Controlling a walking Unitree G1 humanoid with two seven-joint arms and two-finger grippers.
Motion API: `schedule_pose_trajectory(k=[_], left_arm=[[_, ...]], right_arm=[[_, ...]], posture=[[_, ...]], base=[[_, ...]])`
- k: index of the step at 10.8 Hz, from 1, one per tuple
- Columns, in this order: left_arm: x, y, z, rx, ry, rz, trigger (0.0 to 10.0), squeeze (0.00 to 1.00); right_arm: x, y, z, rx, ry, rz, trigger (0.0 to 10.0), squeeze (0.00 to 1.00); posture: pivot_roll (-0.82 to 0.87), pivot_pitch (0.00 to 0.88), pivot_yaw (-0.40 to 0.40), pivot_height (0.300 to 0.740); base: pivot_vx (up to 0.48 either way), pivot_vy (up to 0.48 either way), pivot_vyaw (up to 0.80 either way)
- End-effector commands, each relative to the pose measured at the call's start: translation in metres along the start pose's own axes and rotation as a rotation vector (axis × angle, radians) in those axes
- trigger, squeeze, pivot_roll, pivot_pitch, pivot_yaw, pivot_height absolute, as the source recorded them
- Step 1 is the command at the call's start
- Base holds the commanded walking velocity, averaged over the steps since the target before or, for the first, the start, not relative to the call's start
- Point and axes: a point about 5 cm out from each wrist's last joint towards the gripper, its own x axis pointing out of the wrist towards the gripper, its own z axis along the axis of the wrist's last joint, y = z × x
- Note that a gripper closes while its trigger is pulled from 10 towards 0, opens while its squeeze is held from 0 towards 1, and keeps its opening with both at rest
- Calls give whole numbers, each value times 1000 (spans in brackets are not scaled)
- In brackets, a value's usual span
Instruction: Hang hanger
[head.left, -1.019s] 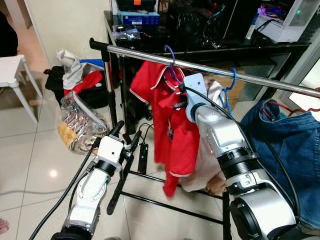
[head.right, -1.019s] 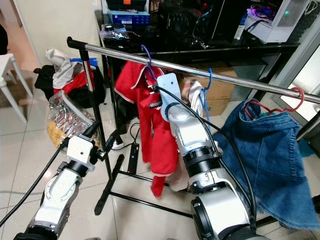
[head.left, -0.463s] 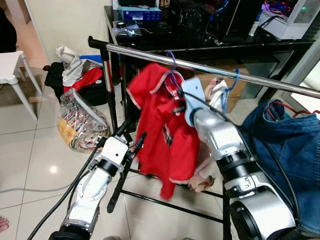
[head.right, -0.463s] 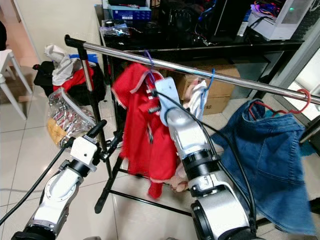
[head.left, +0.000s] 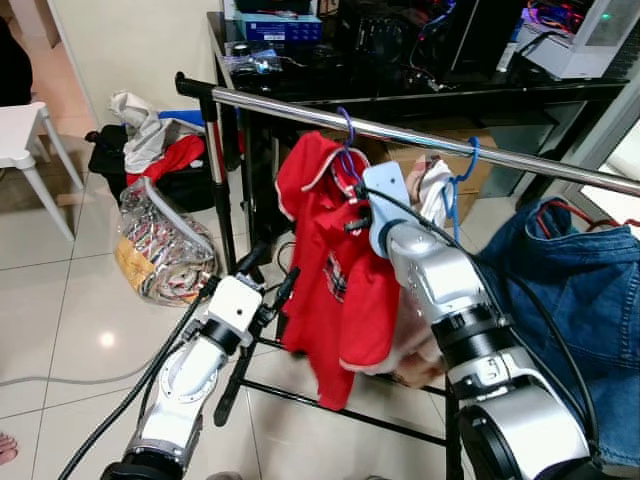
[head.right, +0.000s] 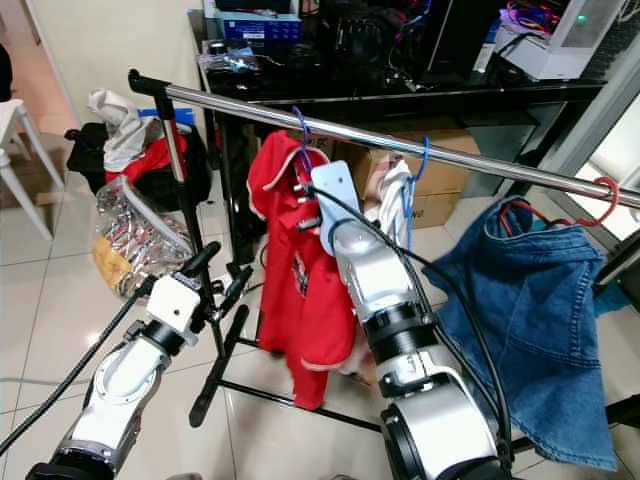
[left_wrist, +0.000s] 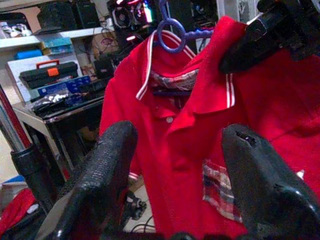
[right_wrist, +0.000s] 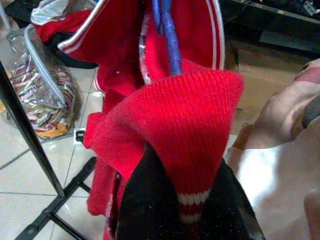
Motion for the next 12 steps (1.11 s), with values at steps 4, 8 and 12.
schedule_pose_trajectory(k=[4, 8, 12], left_arm=[[0, -3, 4, 9, -20, -20, 10000, 0], [-1, -5, 4, 7, -19, -23, 10000, 0], [0, -7, 3, 5, -18, -26, 10000, 0]], right_arm=[[-3, -5, 5, -1, -30, -31, 10000, 0], [-4, -4, 3, 20, -27, -23, 10000, 318], [-7, -4, 3, 28, -30, 3, 10000, 1000]], posture=[[99, 0, -94, 740], [94, 0, -91, 740], [87, 0, -90, 740]], base=[[0, 0, 0], [0, 0, 0], [0, 0, 0]])
